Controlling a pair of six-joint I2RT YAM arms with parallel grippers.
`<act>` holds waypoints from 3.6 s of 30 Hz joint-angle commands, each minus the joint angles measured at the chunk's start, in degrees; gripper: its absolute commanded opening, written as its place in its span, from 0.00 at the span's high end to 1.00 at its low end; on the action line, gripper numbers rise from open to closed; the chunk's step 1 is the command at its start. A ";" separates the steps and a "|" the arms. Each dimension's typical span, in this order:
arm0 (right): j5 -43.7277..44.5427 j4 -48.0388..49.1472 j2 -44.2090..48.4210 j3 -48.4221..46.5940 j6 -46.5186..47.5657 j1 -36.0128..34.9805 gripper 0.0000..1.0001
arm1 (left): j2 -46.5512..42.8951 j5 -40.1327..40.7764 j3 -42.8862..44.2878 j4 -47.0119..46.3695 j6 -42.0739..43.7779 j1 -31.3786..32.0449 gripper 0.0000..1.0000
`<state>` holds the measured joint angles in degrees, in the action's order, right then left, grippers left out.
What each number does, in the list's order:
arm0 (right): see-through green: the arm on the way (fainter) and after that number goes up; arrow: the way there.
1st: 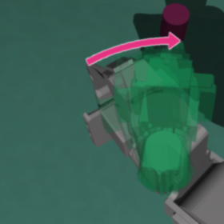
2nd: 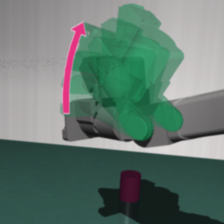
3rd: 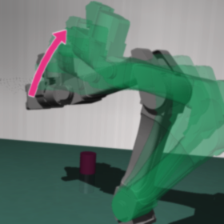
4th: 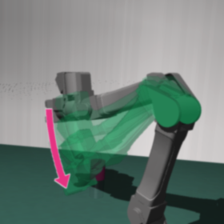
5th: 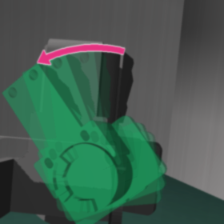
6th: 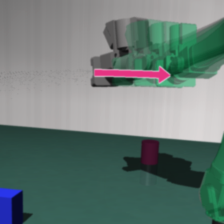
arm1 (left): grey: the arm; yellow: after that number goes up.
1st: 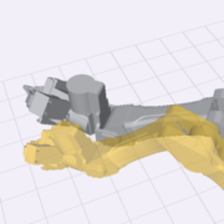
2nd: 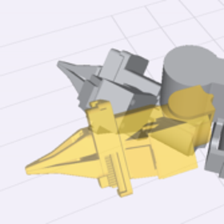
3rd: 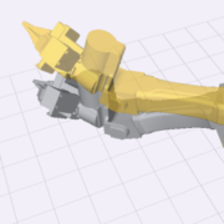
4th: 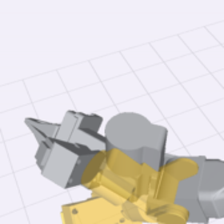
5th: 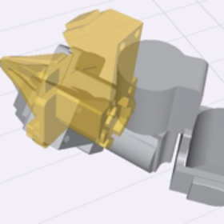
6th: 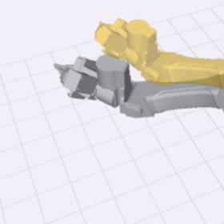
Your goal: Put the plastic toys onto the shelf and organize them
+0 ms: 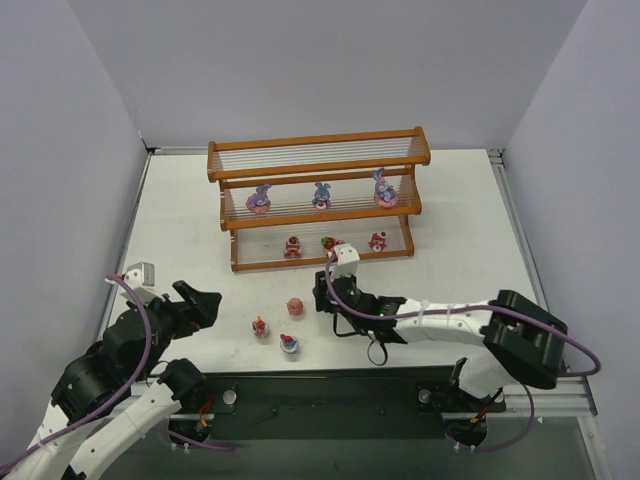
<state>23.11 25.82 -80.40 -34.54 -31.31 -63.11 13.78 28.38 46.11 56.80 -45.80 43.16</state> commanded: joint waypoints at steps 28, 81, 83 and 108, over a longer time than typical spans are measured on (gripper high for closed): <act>10.46 15.84 -34.91 -29.17 9.86 9.41 1.00 | -1.12 0.89 1.35 -1.34 0.54 0.96 0.03; 11.26 8.27 -36.14 -34.10 -3.32 5.11 1.00 | -5.78 5.72 1.97 1.74 -3.06 5.71 0.03; 10.20 9.15 -37.19 -34.88 -2.88 5.10 1.00 | -5.78 5.81 1.97 1.83 -3.07 5.80 0.03; 8.79 8.45 -40.89 -39.28 -3.76 2.99 1.00 | -6.75 7.65 2.14 2.88 -4.30 7.56 0.03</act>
<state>31.00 33.17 -119.90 -71.00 -34.35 -59.75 7.84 34.72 46.13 59.51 -49.41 49.91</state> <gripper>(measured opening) 0.024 0.974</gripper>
